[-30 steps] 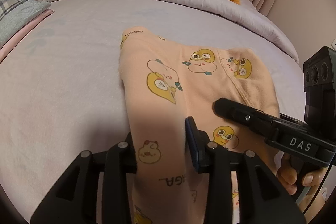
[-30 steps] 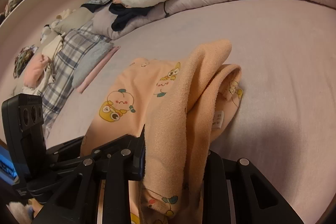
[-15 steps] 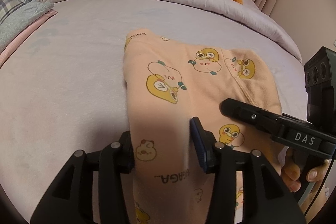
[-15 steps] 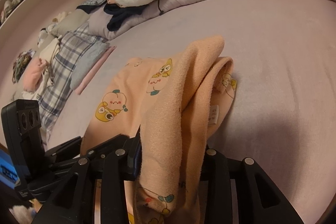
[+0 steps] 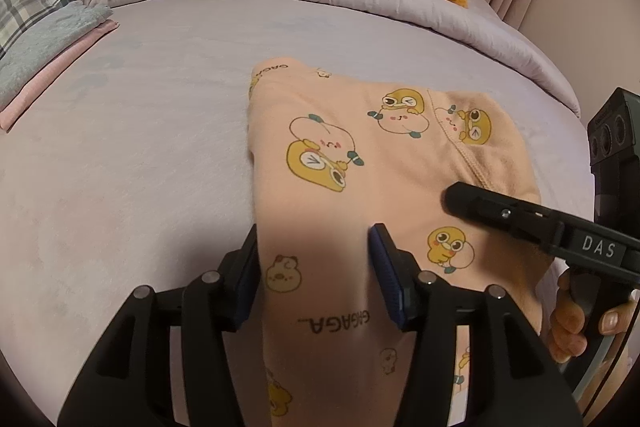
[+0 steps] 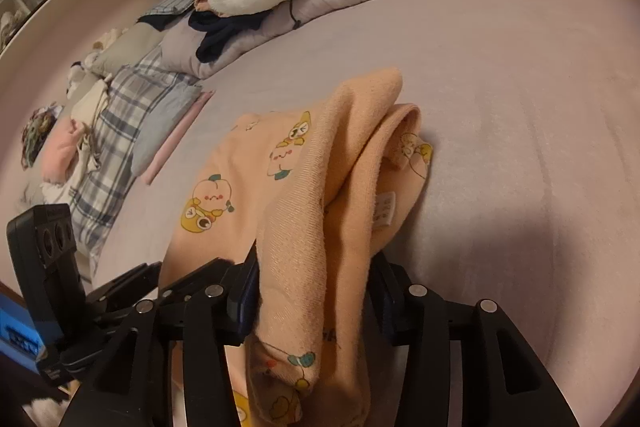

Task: Fold small clothes
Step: 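Lower the held peach shirt onto the bed with both grippers, then open both grippers to release the folded shirt on the bed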

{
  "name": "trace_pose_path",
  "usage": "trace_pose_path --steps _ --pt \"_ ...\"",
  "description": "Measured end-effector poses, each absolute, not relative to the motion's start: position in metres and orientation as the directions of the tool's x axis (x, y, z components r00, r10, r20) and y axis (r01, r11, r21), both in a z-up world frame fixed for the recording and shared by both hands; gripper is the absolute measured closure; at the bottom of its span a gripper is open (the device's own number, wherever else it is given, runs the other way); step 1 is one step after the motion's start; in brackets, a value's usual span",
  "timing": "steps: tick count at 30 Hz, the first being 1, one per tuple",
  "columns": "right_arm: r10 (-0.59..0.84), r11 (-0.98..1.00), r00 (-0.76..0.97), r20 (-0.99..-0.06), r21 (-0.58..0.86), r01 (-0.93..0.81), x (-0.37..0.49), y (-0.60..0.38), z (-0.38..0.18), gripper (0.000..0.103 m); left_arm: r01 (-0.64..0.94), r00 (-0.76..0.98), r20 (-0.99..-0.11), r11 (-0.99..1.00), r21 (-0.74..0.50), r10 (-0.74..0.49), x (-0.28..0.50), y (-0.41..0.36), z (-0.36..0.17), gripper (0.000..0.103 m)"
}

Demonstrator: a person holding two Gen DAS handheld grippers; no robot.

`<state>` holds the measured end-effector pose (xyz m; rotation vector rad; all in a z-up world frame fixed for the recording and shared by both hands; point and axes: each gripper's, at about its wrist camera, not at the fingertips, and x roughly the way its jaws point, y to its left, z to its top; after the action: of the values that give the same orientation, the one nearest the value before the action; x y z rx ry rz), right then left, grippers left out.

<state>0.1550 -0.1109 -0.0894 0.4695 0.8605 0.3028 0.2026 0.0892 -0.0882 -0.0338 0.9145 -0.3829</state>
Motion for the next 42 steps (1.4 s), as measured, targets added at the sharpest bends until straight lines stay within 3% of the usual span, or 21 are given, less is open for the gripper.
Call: trace_pose_path --steps 42 --pt "0.412 0.85 0.628 -0.66 0.526 -0.005 0.143 -0.127 -0.09 0.052 0.273 0.556 -0.774 0.946 -0.174 -0.302 0.18 0.105 -0.089 0.04"
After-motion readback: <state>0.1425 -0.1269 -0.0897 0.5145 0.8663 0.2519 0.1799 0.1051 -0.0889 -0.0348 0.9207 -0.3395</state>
